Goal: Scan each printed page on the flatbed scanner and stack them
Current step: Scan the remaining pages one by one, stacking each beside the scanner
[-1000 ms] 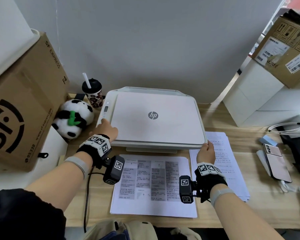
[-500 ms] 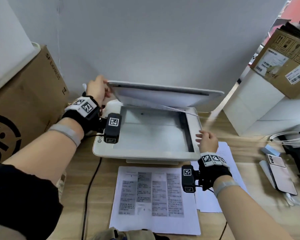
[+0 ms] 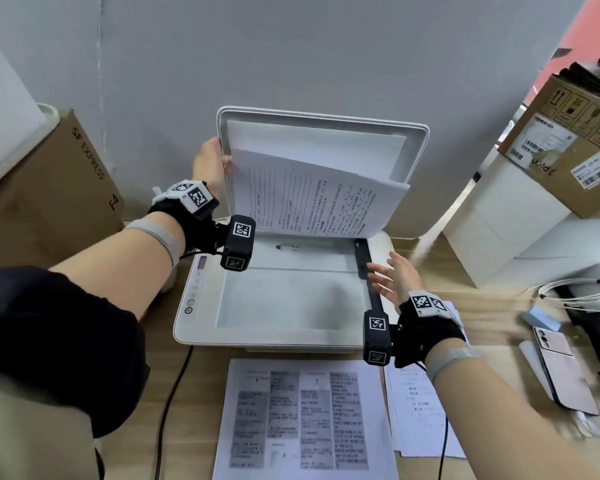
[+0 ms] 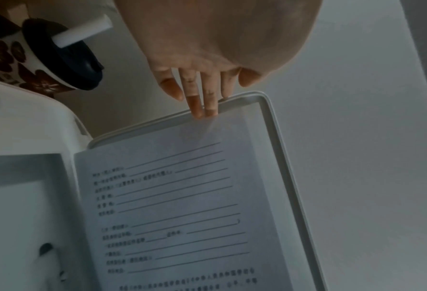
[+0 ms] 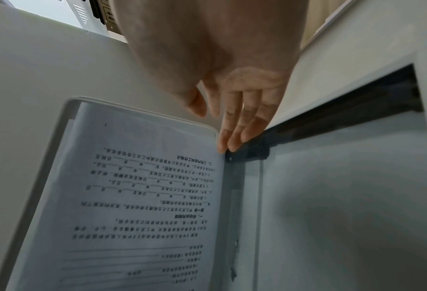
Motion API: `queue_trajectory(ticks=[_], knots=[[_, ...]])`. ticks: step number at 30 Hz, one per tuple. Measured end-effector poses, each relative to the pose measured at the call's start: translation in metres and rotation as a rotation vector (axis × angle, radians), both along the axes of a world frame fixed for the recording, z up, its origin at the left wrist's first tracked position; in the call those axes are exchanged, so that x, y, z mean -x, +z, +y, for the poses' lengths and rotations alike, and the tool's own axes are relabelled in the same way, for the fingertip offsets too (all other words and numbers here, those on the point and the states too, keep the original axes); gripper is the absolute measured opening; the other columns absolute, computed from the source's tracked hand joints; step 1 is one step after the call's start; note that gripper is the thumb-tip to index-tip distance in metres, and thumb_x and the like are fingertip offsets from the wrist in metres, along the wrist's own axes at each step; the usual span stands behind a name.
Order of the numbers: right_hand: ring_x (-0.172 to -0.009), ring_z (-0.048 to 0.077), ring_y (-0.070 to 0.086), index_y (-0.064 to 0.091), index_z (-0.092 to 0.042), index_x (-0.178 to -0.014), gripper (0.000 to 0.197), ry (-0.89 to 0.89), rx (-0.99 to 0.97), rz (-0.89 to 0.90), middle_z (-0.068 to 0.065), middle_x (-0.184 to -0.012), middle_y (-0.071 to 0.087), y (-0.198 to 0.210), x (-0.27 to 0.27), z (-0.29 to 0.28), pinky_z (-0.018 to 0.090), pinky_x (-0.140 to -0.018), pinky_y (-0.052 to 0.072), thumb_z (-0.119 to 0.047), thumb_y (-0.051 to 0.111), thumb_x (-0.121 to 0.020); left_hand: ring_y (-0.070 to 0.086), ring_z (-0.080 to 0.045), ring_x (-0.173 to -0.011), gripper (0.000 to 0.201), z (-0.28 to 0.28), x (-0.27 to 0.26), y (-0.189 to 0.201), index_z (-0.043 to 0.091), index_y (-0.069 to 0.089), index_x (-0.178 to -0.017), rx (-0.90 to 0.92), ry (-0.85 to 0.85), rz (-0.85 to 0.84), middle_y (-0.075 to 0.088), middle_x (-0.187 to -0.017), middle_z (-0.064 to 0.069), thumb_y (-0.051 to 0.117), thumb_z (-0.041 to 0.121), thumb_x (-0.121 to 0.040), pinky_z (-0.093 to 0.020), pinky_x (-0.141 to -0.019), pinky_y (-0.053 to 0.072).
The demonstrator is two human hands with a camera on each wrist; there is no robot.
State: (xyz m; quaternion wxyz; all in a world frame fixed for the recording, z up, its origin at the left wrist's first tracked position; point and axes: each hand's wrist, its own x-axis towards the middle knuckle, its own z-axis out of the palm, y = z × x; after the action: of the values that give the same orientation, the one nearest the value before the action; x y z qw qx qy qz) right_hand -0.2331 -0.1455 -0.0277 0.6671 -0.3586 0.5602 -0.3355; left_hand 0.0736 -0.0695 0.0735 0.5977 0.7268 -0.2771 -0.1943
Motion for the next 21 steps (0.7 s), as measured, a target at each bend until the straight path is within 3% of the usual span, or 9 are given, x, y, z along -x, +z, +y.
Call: queue_trajectory(ticks=[2, 4, 5, 9, 12, 15, 17, 19, 21], knots=[[-0.065, 0.021, 0.055, 0.039, -0.018, -0.124, 0.026, 0.007, -0.005, 0.015, 0.010, -0.085, 0.064, -0.002, 0.000, -0.002, 0.028, -0.061, 0.043, -0.013, 0.037, -0.099, 0.050, -0.013, -0.082, 0.030, 0.001, 0.000, -0.012, 0.018, 0.058, -0.100, -0.052, -0.035, 0.014, 0.055, -0.090, 0.000, 0.030, 0.010, -0.096, -0.021, -0.065, 0.040], [-0.065, 0.022, 0.055, 0.039, -0.019, -0.119, 0.023, 0.004, -0.011, 0.016, 0.010, -0.084, 0.063, -0.005, -0.001, -0.002, 0.028, -0.062, 0.043, -0.009, 0.036, -0.098, 0.054, -0.019, -0.097, 0.036, 0.004, 0.000, -0.029, 0.005, 0.058, -0.120, -0.198, -0.105, -0.045, 0.060, -0.107, -0.007, 0.038, 0.001, -0.091, -0.030, -0.082, 0.048], [-0.065, 0.022, 0.055, 0.040, -0.019, -0.118, 0.023, 0.005, -0.013, 0.023, 0.010, -0.084, 0.063, -0.006, -0.001, -0.001, 0.028, -0.062, 0.043, -0.008, 0.036, -0.098, 0.055, -0.020, -0.099, 0.036, 0.007, -0.001, -0.039, 0.002, 0.058, -0.122, -0.264, -0.131, -0.079, 0.061, -0.111, -0.009, 0.042, -0.002, -0.089, -0.032, -0.086, 0.047], [-0.064, 0.020, 0.054, 0.041, -0.017, -0.126, 0.031, 0.021, 0.004, 0.056, 0.009, -0.082, 0.061, -0.012, -0.002, 0.003, 0.027, -0.061, 0.042, -0.006, 0.036, -0.097, 0.053, -0.018, -0.083, 0.015, 0.021, -0.007, -0.074, 0.006, 0.067, -0.097, -0.360, -0.124, -0.130, 0.060, -0.088, -0.009, 0.056, 0.008, -0.088, -0.027, -0.074, 0.039], [-0.063, 0.020, 0.054, 0.041, -0.010, -0.133, 0.037, 0.029, 0.038, 0.078, 0.009, -0.081, 0.061, -0.015, 0.001, 0.003, 0.027, -0.059, 0.041, -0.004, 0.034, -0.096, 0.055, -0.022, -0.079, 0.018, 0.033, -0.010, -0.085, 0.003, 0.067, -0.089, -0.347, -0.017, -0.200, 0.061, -0.081, -0.009, 0.056, 0.016, -0.091, -0.027, -0.072, 0.038], [-0.061, 0.017, 0.052, 0.044, -0.005, -0.130, 0.036, 0.007, 0.093, 0.107, 0.007, -0.080, 0.060, -0.018, 0.004, 0.005, 0.026, -0.058, 0.040, -0.003, 0.033, -0.096, 0.051, -0.024, -0.070, 0.028, 0.051, -0.021, -0.096, 0.006, 0.056, -0.062, -0.310, 0.090, -0.207, 0.053, -0.062, -0.012, 0.055, 0.014, -0.090, -0.028, -0.067, 0.036], [-0.062, 0.014, 0.050, 0.048, -0.004, -0.127, 0.034, -0.010, 0.139, 0.128, 0.004, -0.080, 0.058, -0.019, 0.005, 0.007, 0.024, -0.057, 0.040, -0.003, 0.034, -0.096, 0.048, -0.022, -0.065, 0.027, 0.066, -0.025, -0.104, 0.011, 0.060, -0.062, -0.271, 0.106, -0.032, 0.054, -0.051, -0.003, 0.059, 0.014, -0.088, -0.027, -0.064, 0.036], [-0.067, 0.012, 0.050, 0.052, -0.006, -0.123, 0.032, -0.018, 0.191, 0.156, 0.003, -0.083, 0.056, -0.021, 0.004, 0.010, 0.023, -0.059, 0.040, -0.004, 0.035, -0.096, 0.049, -0.013, -0.049, 0.016, 0.080, -0.025, -0.112, 0.010, 0.065, -0.073, -0.262, 0.091, 0.122, 0.056, -0.044, 0.008, 0.063, 0.013, -0.087, -0.021, -0.058, 0.037], [-0.076, 0.013, 0.050, 0.056, -0.014, -0.114, 0.024, -0.005, 0.226, 0.187, 0.005, -0.096, 0.057, -0.022, 0.003, 0.012, 0.027, -0.068, 0.043, -0.011, 0.039, -0.097, 0.043, -0.003, -0.034, 0.013, 0.094, -0.021, -0.120, 0.004, 0.065, -0.078, -0.317, 0.015, 0.176, 0.056, -0.043, 0.008, 0.063, 0.013, -0.088, -0.013, -0.040, 0.032]])
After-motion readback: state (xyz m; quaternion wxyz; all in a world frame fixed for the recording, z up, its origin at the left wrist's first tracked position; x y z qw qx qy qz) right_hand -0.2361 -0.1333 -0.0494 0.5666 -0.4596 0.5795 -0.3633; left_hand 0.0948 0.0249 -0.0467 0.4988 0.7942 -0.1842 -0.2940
